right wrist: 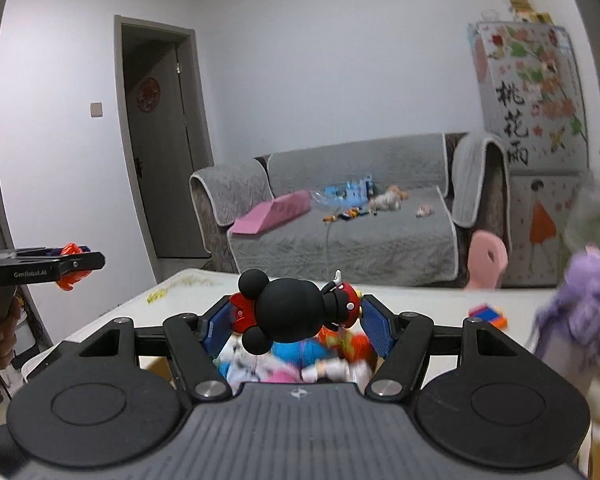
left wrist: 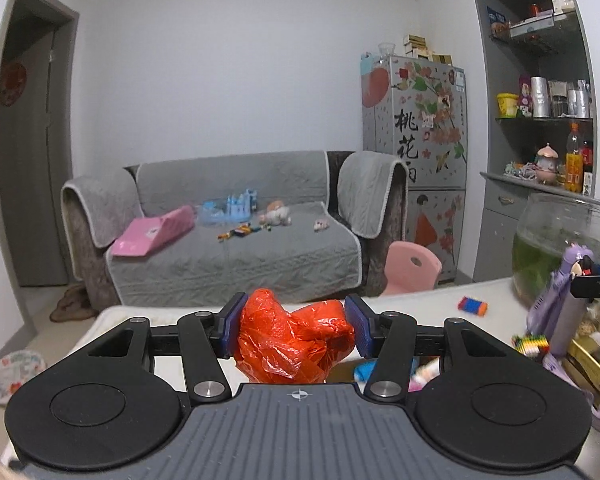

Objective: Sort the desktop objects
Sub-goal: 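Lift both held items and carry them over the cardboard box, then lower both items into the box and open both tools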

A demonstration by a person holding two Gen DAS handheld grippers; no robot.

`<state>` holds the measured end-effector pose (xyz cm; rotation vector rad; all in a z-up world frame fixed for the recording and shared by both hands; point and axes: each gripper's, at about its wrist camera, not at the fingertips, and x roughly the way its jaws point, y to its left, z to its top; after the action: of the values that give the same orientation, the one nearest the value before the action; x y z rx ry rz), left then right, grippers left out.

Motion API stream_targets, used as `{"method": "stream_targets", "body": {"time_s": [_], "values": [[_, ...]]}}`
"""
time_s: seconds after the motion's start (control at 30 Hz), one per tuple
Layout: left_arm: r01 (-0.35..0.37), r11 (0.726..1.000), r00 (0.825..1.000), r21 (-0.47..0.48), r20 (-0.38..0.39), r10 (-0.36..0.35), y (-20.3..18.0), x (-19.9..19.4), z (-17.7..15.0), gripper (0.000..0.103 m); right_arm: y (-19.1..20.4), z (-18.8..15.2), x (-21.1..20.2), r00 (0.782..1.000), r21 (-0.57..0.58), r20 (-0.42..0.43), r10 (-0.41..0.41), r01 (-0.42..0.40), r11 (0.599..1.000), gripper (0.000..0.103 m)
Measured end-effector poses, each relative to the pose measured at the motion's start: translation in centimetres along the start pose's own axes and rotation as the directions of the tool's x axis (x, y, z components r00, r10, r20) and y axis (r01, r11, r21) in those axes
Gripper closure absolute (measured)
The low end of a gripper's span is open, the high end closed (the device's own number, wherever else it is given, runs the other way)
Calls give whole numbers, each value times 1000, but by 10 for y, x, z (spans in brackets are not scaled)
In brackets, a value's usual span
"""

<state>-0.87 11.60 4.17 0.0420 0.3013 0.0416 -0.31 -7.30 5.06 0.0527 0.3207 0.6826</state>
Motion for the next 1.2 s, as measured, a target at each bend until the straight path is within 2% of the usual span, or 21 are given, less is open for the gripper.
{"method": "stream_targets", "body": {"time_s": [0.13,0.33,0.63,0.97,1.2], "values": [[27,1000,999,6,-26,-27,-6,27,14,44,0,13,24,1000,-15,-8,14,-14,1000,40],[60,998,990,24,-126,-56,-16,92,8,44,-1,8,73,995,-45,-101,20,-25,999,39],[84,995,953,49,-295,-66,-20,173,-36,44,-10,-26,137,967,-58,-254,1,-16,998,39],[111,992,916,59,-394,-79,-26,206,-71,44,-1,-48,158,934,-89,-357,-24,-9,996,39],[117,991,893,59,-442,-79,-27,218,-84,44,1,-54,166,918,-107,-395,-47,4,994,39]]}}
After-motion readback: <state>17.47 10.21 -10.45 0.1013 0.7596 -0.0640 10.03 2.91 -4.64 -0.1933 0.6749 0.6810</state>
